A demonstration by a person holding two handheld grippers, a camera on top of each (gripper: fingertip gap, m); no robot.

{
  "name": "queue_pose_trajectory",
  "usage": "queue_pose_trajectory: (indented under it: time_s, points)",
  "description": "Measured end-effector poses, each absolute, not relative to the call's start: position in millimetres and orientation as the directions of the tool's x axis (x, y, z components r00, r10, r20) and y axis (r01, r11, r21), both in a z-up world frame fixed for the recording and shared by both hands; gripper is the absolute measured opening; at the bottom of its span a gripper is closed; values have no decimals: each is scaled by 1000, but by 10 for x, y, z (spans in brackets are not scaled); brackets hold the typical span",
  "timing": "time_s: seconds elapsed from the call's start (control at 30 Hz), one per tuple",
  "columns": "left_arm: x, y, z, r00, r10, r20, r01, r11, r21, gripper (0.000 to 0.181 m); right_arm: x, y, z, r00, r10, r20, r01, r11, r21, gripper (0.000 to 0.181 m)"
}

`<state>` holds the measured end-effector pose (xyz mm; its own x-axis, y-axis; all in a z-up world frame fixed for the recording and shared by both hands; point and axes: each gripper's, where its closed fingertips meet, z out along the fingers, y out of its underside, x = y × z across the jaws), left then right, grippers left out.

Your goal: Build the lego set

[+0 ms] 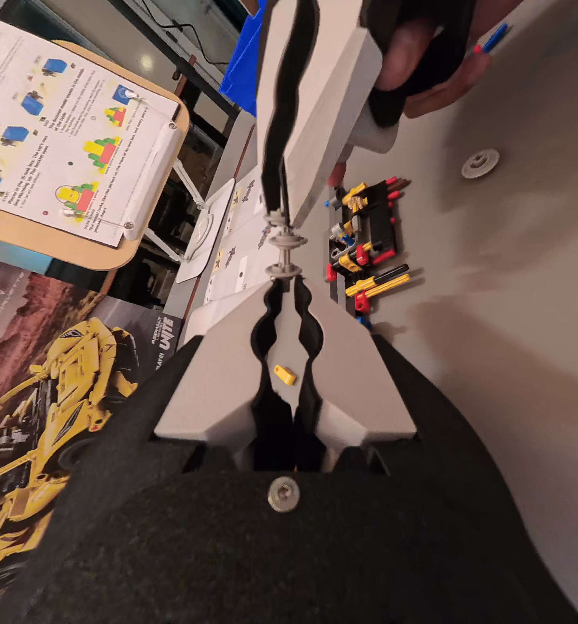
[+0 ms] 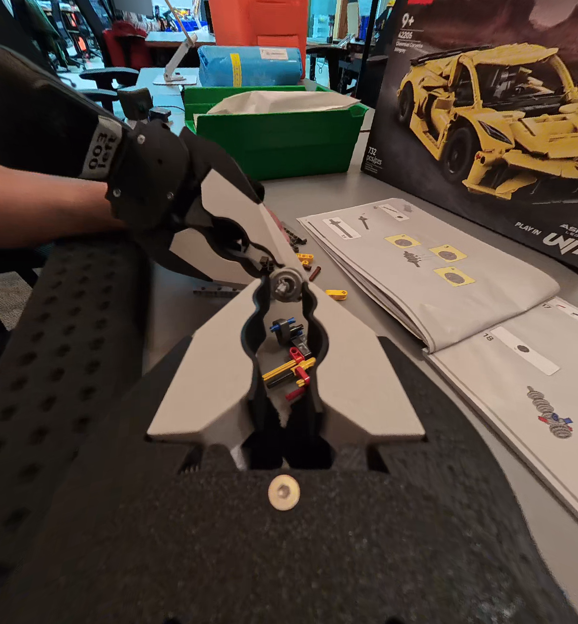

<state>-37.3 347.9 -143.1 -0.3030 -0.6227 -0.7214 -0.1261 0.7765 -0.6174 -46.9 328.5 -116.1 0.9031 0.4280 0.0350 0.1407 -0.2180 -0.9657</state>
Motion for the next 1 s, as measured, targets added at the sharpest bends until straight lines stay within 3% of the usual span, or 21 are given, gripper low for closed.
queue_pose_trajectory:
  time_s: [0.13,0.27,0.37,0.47,0.73,1.0]
  points:
    - [-361,3506,-1407,-286,-611,-738,-126,788,-603,1,-445,3300,-1148,908,415,68,159,-189,-969,18]
    - [-343,3576,-1360,-231,-577,-784,-143,817,-559,0,-389,3329,-1216,917,394,-63,49,-269,-962,21]
    - [-339,3585,-1333,-189,-491,-850,-140,870,-472,0,-449,3342,-1249,894,413,-172,-35,-320,-947,35]
    - [-341,3564,-1322,-157,-382,-911,-126,922,-365,1,-424,3354,-1248,913,392,-109,17,-304,-953,22]
    - [-324,3592,-1377,-127,-141,-982,-149,981,-121,0,-426,3348,-1342,920,388,-59,80,-334,-939,21]
    - [-341,3572,-1360,-130,-148,-980,-166,978,-126,1,-480,3320,-1334,912,410,-19,126,-323,-938,18]
